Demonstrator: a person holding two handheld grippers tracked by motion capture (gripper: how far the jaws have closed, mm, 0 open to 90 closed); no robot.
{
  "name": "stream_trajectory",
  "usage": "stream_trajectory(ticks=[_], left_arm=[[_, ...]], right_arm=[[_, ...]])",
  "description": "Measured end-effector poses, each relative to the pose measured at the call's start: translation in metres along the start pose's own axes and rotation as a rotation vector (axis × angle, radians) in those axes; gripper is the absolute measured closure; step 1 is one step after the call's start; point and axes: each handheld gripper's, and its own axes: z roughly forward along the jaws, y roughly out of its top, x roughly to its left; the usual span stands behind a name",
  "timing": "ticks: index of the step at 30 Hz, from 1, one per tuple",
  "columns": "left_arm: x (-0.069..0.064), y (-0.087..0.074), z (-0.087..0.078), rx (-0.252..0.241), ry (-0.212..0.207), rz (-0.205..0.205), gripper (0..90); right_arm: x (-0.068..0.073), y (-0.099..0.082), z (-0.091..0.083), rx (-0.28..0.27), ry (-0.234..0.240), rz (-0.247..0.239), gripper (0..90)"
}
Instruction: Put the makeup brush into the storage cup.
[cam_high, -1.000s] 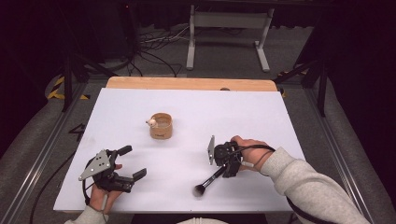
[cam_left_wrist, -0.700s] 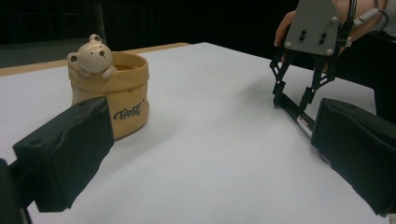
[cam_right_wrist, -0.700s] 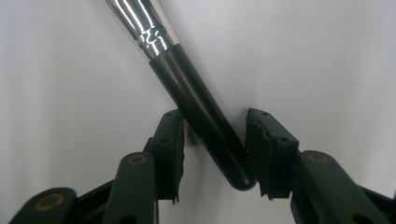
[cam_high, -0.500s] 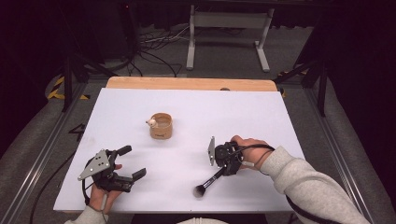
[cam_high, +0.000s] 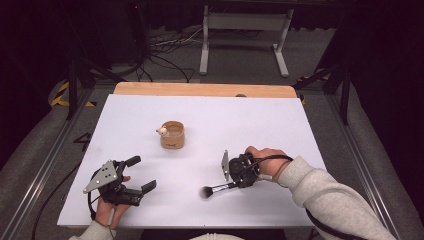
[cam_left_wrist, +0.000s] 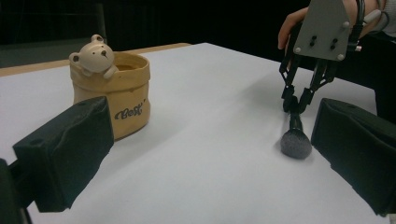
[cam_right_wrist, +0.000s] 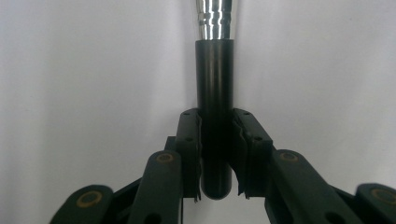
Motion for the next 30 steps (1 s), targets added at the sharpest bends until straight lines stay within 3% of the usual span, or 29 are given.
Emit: stream_trajectory(ticks=[11,18,24,26,28,30], left_arm=[[0.000,0.000,0.001,0.003,0.003,-0.002,0.0],[0.000,0.000,0.001,0.002,0.005,-0.002,0.0],[-0.001,0.000,0.001,0.004,0.005,-0.007,0.0],[0.000,0.000,0.000,0.004,0.004,-0.007,0.0],[-0.001,0.000,0.001,0.004,0.006,-0.008,0.0],[0.000,0.000,0.001,0.003,0.007,-0.004,0.0]], right_arm=[[0.005,0.000,-0.004,0.002,0.023,0.025,74.9],[0.010,0.001,-0.017,-0.024,-0.012,0.028,75.0],[0.013,0.000,-0.034,-0.094,-0.063,0.041,75.0],[0.015,-0.002,-0.042,-0.152,-0.097,0.058,75.0],[0.016,-0.003,-0.045,-0.171,-0.111,0.067,75.0],[0.017,-0.008,-0.052,-0.242,-0.133,0.082,75.0]])
